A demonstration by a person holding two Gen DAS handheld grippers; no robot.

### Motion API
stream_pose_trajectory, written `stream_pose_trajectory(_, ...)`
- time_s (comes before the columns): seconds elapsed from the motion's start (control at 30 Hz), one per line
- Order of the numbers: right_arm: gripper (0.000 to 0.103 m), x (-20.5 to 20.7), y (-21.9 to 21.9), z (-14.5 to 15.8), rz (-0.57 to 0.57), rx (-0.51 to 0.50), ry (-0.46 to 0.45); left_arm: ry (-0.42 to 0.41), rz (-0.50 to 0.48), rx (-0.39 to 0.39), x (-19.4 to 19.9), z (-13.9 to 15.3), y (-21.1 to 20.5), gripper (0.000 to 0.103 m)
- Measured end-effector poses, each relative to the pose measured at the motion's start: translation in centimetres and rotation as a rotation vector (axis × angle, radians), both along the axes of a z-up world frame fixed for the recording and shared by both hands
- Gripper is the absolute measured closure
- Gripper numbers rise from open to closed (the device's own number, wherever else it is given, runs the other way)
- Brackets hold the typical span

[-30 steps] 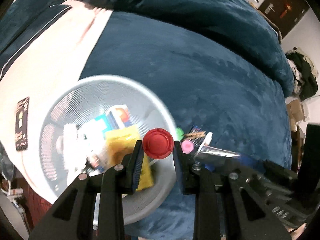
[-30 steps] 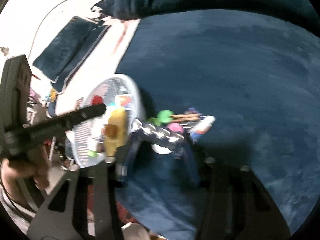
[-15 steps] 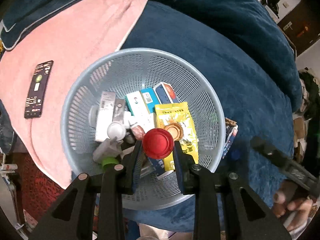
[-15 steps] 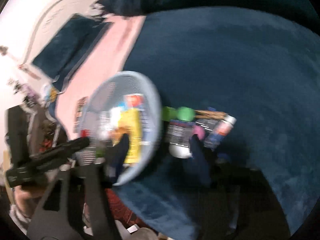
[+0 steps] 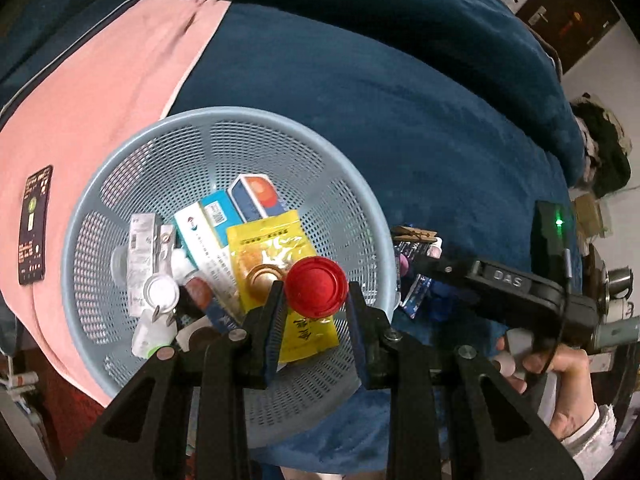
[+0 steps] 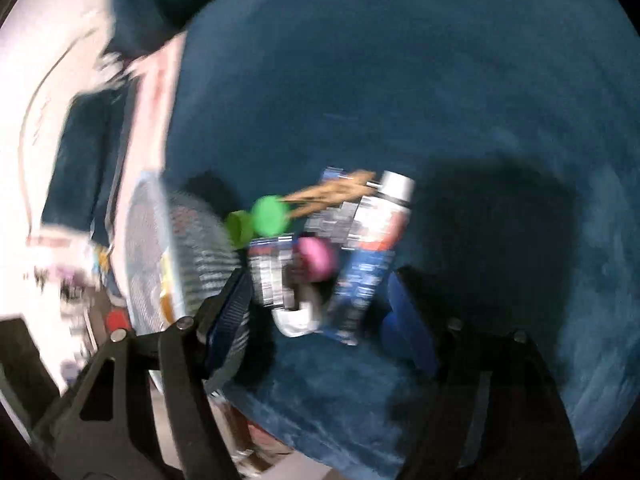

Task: Organize objects
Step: 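Grasp the white and blue toothpaste tube with the right tool, then lower the toothpaste tube into the basket and open the right tool while the left tool releases the red cap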

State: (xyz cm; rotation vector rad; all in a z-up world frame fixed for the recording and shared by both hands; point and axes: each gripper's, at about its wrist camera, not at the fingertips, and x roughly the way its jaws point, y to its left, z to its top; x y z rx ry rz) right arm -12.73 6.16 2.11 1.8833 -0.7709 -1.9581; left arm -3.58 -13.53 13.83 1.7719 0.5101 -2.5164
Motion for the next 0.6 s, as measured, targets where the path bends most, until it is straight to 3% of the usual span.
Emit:
stream_pose_trajectory(0.1,0.051,-0.1,0.0,-1.2,-0.036,-0.003,-0.046,0.004,-0.015,-0.003,-0.2,0.1,0.5,0.073)
stream_pose_trajectory(0.17,0.070,-0.3,-0.5,-1.7,-0.031,0.046,-0.054,0.003,-0.018,-0.006,-0.2,0.1,0.5,0.073)
stream_pose_trajectory(0.23,0.081,-0.3,-0.4,-1.8,-0.058,0.061,-0.052,0.003,-0.014,-0.006,0.0,0.1,0.3,0.073)
stream_pose_trajectory(0.37,0.084,0.1,0.4,-0.9,-0.095,0.033,-0.053,0.005,0.011,-0.001,0.5,0.6,-0.2,0.073)
stream_pose_trajectory(0.6,0.084,0.7,1.8,2.7,-0.093,-0.013,0.021,0.011,0.045,0.012,1.2,1.2,-0.9,0.073)
